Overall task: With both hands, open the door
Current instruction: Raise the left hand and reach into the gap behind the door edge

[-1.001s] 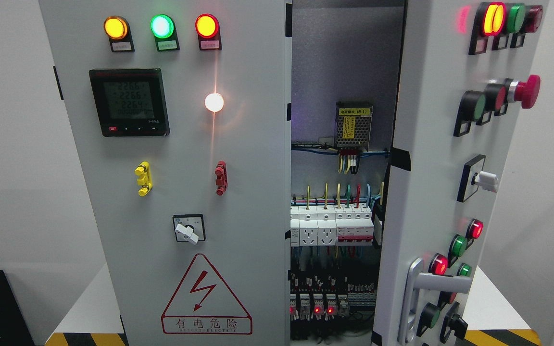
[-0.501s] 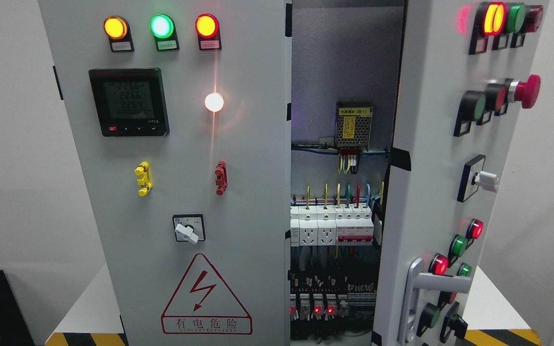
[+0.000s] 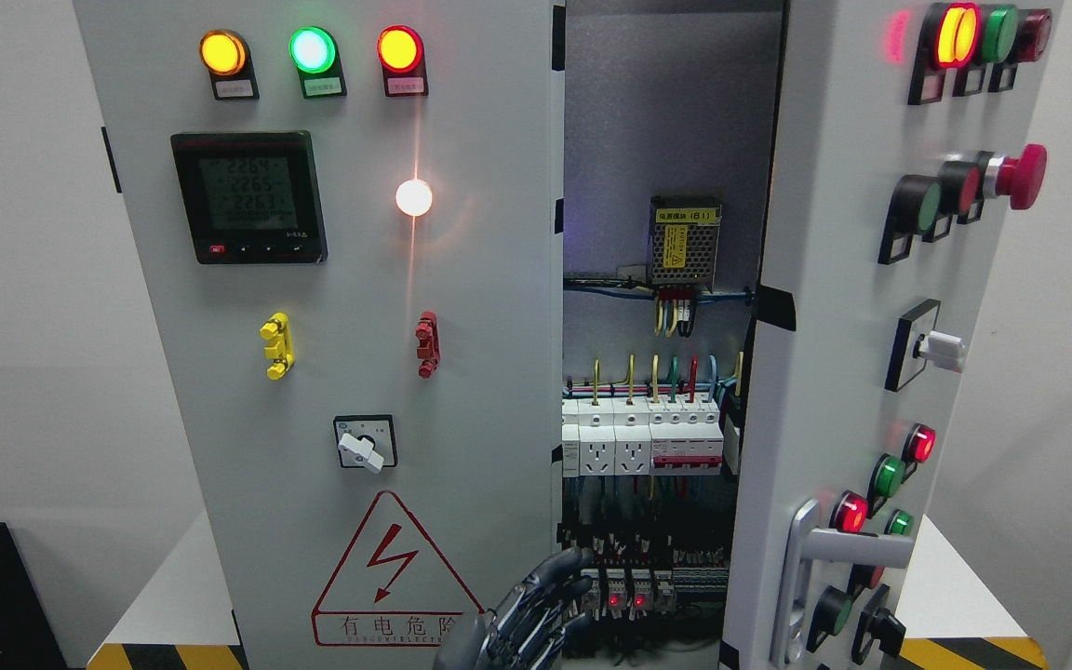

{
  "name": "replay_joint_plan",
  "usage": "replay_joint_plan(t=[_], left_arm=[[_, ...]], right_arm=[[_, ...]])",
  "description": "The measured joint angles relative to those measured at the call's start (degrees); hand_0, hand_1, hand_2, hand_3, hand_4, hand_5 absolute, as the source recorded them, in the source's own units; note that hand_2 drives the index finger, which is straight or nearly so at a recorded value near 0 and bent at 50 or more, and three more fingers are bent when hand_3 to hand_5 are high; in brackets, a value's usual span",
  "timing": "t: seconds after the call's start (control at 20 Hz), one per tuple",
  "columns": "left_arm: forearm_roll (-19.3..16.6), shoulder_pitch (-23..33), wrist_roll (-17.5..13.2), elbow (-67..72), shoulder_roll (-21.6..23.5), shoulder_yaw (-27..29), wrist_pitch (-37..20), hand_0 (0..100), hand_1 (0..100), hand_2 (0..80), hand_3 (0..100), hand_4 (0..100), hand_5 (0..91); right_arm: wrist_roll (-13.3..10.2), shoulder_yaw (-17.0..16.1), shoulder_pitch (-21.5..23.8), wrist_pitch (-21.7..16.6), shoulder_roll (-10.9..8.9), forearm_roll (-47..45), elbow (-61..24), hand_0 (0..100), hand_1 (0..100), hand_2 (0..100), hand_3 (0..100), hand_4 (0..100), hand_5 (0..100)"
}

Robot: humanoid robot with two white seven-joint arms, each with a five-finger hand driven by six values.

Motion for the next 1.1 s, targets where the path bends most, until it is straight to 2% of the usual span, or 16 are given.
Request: replay_joint_plan(t=[0.5, 0.95, 1.1], left_arm=[[21.8, -18.2, -0.2, -1.4, 8.4, -4.1, 2.8, 0, 0, 0.0, 0, 0, 0.0], [32.7, -32.9, -0.2, -1.4, 12.3, -9.3, 3.7, 0, 0, 0.0, 0, 0, 0.0], [35.3, -36.9, -0.2, -1.0, 12.9, -11.2, 3.9, 0, 0, 0.0, 0, 0, 0.0]], right_arm=[[0.0, 0.0, 0.0, 0.0, 0.0, 0.0, 0.0, 19, 0, 0, 0, 0, 0], [0.0, 0.0, 0.0, 0.0, 0.0, 0.0, 0.0, 19, 0, 0, 0, 0, 0], [0.0, 0.0, 0.0, 0.0, 0.0, 0.0, 0.0, 19, 0, 0, 0, 0, 0]])
